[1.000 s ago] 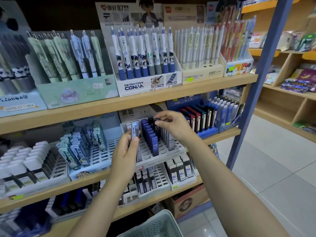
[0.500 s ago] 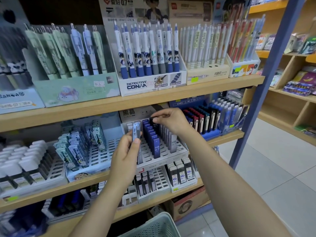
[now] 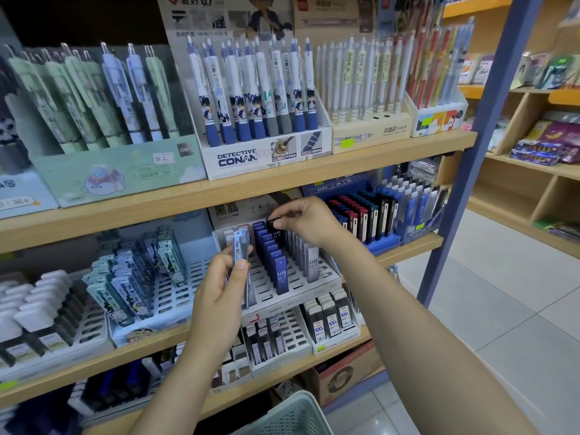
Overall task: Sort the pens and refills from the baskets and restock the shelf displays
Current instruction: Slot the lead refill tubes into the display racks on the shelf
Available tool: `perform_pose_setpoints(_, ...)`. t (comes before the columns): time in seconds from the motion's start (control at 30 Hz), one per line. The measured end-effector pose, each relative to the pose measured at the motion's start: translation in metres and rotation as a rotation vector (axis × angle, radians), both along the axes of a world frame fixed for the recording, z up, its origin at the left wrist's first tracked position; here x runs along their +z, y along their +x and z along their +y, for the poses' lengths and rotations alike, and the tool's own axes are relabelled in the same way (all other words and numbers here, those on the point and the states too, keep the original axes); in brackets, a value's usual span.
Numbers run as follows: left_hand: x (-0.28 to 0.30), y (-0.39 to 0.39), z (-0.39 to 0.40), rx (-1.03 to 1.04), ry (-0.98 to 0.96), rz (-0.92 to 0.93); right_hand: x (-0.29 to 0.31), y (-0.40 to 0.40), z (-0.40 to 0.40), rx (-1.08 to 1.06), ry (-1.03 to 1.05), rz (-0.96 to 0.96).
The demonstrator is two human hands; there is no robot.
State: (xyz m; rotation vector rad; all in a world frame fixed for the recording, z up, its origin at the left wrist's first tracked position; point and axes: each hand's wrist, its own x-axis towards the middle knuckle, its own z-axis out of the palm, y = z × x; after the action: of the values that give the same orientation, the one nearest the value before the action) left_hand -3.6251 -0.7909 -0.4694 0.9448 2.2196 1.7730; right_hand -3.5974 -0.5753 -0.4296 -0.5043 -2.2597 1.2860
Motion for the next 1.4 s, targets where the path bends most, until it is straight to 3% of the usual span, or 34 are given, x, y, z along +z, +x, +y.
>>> perform_pose_setpoints(0.37, -0.002, -0.003, 0.0, -0.015, 0.032, 0.024, -0.002, -0.007, -0.003, -0.046, -0.103, 0.012)
perform_pose_setpoints(0.63, -0.009, -0.008, 0.002, -0.018, 0.049, 0.028, -0.004, -0.003, -0.003, -0.034, -0.049, 0.002)
perform_pose_setpoints(0.87, -0.012, -0.011, 0.003, -0.026, 0.074, 0.017, -0.002, 0.021, -0.008, 0.026, 0.171, -0.043)
perform_pose_setpoints(1.03, -0.014, -0.014, 0.005, -0.036, 0.077, 0.012, -0.011, 0.036, -0.022, 0.041, 0.336, -0.279)
perform_pose_setpoints(1.2, -0.009, -0.012, 0.004, -0.046, 0.042, 0.009, -0.004, 0.035, -0.03, 0.03, 0.357, -0.355)
perform_pose_setpoints(1.3, 0.001, -0.011, -0.001, -0.074, 0.012, 0.008, -0.001, 0.042, -0.04, 0.014, 0.33, -0.244)
perform_pose_setpoints(1.4, 0.012, -0.007, -0.008, -0.044, 0.017, -0.022, 0.001, 0.053, -0.059, -0.065, 0.331, 0.075)
